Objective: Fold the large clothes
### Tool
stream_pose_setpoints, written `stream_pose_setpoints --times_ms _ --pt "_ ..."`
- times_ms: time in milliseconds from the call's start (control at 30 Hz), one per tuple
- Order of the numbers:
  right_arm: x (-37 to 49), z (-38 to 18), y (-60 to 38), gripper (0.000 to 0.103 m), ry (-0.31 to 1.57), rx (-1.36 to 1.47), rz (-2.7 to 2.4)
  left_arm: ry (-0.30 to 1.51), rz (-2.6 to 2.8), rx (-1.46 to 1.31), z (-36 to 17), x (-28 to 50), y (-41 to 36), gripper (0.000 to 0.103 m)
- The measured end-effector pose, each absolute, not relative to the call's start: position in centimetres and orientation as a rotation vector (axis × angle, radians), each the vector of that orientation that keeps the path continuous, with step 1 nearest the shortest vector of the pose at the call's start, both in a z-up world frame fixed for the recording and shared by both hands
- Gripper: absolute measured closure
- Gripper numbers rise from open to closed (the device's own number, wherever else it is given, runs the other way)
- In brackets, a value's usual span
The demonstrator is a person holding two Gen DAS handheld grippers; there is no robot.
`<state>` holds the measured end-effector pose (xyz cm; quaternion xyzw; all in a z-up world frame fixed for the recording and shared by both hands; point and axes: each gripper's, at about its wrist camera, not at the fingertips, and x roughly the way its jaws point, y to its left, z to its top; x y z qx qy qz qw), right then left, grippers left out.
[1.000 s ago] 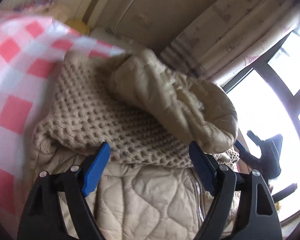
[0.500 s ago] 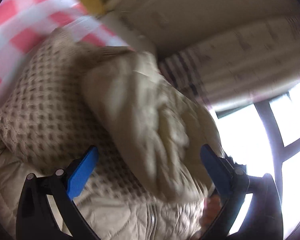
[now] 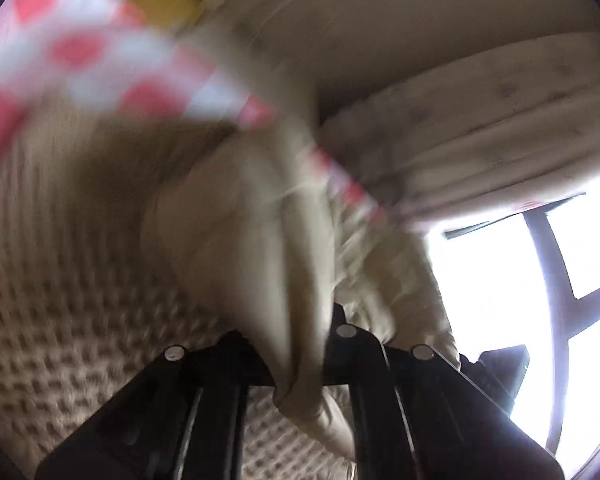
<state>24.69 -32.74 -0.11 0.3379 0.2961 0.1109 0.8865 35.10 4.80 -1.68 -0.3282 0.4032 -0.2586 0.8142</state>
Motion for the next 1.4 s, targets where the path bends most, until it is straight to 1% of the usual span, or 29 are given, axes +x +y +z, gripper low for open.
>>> stream_pose_setpoints --times_ms 67,100,133,200,267,333,367,400,467,533,600,667,700,733,767,800,833,867,900,933,1000,1067,1100,1167,1200,1233,1267,1333,1400 --pt "22.7 2.5 -32.4 0.094 0.476 0.526 0.215 0.635 -0.607 -0.626 0.7 32.4 5.1 0.097" --pt "21.3 3.9 -31.9 0.094 0.41 0.424 0.218 0.579 -0.604 -0.591 1.0 31.2 5.0 0.097" --pt "20.0 4.8 -31.0 0.094 0.378 0.305 0.205 0.571 -0.601 -0.571 0.6 30.5 4.9 0.097" --pt "19.5 4.5 -29.6 0.094 0.414 0.167 0.16 0.632 -0.579 -0.532 -1.4 30.2 4.2 0.097" --pt "19.9 1.7 -29.1 0.094 0.514 0.108 0.141 0.715 -0.528 -0.505 -4.6 30.2 4.3 0.095" --pt "20.6 -1.0 -29.9 0.093 0.649 0.162 0.133 0.811 -0.5 -0.522 -7.4 30.2 4.5 0.09" --pt "20.5 -2.2 -30.6 0.093 0.714 0.221 0.128 0.826 -0.498 -0.534 -8.0 29.7 4.9 0.09" --pt "20.5 -3.2 -31.2 0.093 0.734 0.263 0.125 0.825 -0.496 -0.526 -7.8 29.2 5.2 0.088" --pt "19.1 -3.8 -32.1 0.092 0.737 0.319 0.132 0.824 -0.482 -0.472 -7.1 28.1 5.2 0.082" --pt "18.1 -3.9 -33.3 0.086 0.746 0.395 0.158 0.828 -0.46 -0.392 -6.6 26.9 5.2 0.067" --pt "17.7 -3.8 -34.3 0.073 0.75 0.44 0.158 0.815 -0.439 -0.36 -6.2 26.3 5.1 0.06" --pt "17.0 -3.3 -35.1 0.072 0.723 0.467 0.146 0.806 -0.368 -0.34 -5.2 25.2 5.3 0.046" --pt "16.5 -2.2 -35.3 0.072 0.686 0.46 0.147 0.774 -0.285 -0.319 -3.9 24.2 5.7 0.029" --pt "16.3 -2.1 -35.1 0.072 0.657 0.441 0.15 0.714 -0.197 -0.304 -2.9 23.0 6.0 0.017" --pt "15.8 -1.7 -34.4 0.072 0.623 0.412 0.153 0.64 -0.115 -0.296 -1.7 21.9 6.3 0.015" --pt "15.7 -0.7 -34.0 0.072 0.591 0.383 0.157 0.558 -0.029 -0.276 0.0 20.6 6.2 0.014" --pt "15.9 0.6 -33.3 0.071 0.55 0.34 0.165 0.528 -0.016 -0.262 1.0 20.2 6.0 0.014" --pt "16.1 1.8 -32.1 0.069 0.525 0.303 0.172 0.494 -0.044 -0.239 2.5 20.0 5.1 0.014" --pt "16.6 2.6 -31.2 0.063 0.512 0.265 0.178 0.486 -0.077 -0.216 3.3 20.1 3.8 0.011" --pt "17.0 3.1 -30.4 0.06 0.506 0.237 0.181 0.488 -0.124 -0.185 4.1 20.5 2.4 0.005" --pt "18.7 3.6 -28.4 0.055 0.523 0.171 0.192 0.538 -0.205 -0.114 4.5 22.3 -0.8 0.003" --pt "20.4 2.2 -26.1 0.055 0.602 0.072 0.177 0.613 -0.222 -0.045 3.1 24.5 -2.9 0.003" --pt "21.2 0.6 -25.2 0.055 0.678 0.015 0.153 0.644 -0.21 -0.02 2.0 25.3 -3.2 0.003" --pt "22.3 -2.7 -24.1 0.055 0.815 -0.042 0.13 0.747 -0.136 0.069 -1.7 27.0 -4.0 0.003" --pt "22.2 -4.6 -24.2 0.055 0.847 -0.06 0.121 0.787 -0.112 0.1 -3.9 27.5 -3.8 0.003" --pt "21.3 -5.7 -24.8 0.055 0.781 -0.041 0.135 0.816 -0.115 0.118 -6.1 27.8 -3.5 0.002" --pt "21.0 -5.8 -25.6 0.055 0.781 0.01 0.157 0.847 -0.187 0.021 -7.0 27.9 -2.0 0.002" --pt "20.8 -5.4 -26.6 0.055 0.785 0.059 0.168 0.834 -0.205 -0.088 -6.6 28.1 0.2 0.002" --pt "21.0 -5.6 -26.7 0.055 0.781 0.061 0.164 0.842 -0.196 -0.048 -7.1 28.4 -0.6 0.002"
